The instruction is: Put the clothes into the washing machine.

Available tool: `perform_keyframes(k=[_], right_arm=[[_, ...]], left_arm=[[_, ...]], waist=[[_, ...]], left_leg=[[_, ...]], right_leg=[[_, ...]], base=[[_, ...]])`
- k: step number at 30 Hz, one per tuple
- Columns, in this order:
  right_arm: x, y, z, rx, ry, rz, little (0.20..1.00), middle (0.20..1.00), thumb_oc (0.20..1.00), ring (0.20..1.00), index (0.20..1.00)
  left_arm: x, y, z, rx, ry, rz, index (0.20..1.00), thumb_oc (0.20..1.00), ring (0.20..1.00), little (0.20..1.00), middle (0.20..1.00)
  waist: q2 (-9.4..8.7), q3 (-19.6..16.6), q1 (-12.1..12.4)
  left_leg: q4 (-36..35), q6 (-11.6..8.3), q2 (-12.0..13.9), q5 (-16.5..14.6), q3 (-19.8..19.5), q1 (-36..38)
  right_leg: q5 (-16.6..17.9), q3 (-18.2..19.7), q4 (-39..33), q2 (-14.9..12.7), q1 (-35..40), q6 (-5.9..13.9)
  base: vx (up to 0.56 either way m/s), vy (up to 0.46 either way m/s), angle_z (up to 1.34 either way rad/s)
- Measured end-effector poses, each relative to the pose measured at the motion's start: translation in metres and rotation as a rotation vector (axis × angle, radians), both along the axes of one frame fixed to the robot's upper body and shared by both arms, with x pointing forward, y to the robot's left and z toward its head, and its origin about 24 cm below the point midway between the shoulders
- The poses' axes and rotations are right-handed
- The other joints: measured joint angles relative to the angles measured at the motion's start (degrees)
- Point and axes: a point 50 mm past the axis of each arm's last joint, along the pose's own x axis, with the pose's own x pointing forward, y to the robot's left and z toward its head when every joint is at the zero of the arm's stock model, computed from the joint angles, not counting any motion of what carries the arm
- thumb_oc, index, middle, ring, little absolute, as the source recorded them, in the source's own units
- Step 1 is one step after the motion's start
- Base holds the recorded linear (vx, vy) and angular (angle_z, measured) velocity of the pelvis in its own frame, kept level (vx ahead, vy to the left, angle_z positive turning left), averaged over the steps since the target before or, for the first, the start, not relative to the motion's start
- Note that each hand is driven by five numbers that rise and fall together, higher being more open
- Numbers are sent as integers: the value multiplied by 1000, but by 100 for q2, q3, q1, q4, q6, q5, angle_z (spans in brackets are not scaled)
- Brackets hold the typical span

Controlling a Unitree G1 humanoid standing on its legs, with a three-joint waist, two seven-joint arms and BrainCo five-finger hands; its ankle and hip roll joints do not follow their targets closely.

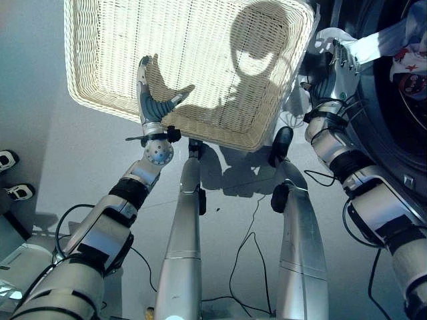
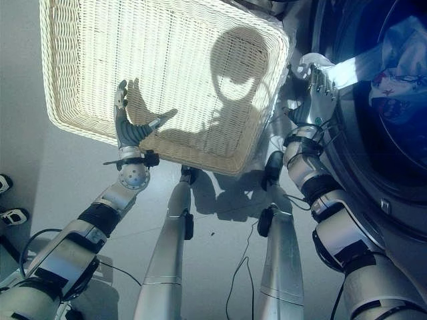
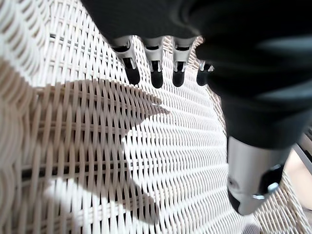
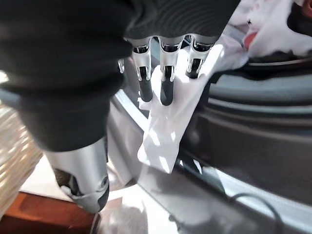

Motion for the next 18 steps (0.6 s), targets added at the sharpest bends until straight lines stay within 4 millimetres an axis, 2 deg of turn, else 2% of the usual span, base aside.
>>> perform_keyframes(k=[6, 14, 18], right_arm=[[-2, -14, 17, 18, -49, -94, 1000, 1000, 1000, 1000, 1000], [-6, -22, 36, -6, -78, -166, 1000, 1000, 1000, 1000, 1000], [-7, -26, 38, -24, -47, -210, 1000, 1000, 1000, 1000, 1000]], left_arm=[[0, 0, -1, -4, 10, -9, 1000, 1000, 1000, 1000, 1000], [0, 0, -1, -13, 16, -18, 1000, 1000, 1000, 1000, 1000], [0, 0, -1, -11, 15, -19, 1000, 1000, 1000, 1000, 1000]], waist=[[121, 5, 143], [123, 5, 155], [123, 5, 142]], left_leg=[[2, 7, -11, 6, -6, 13], [-9, 12, -13, 11, -32, -3], [-6, 11, -14, 11, -92, -56]], right_leg=[[5, -2, -2, -10, 24, 1], [6, -26, -15, -13, 26, 7], [4, -80, -42, -16, 24, 9]], base=[[0, 0, 0], [1, -4, 0], [0, 0, 0]])
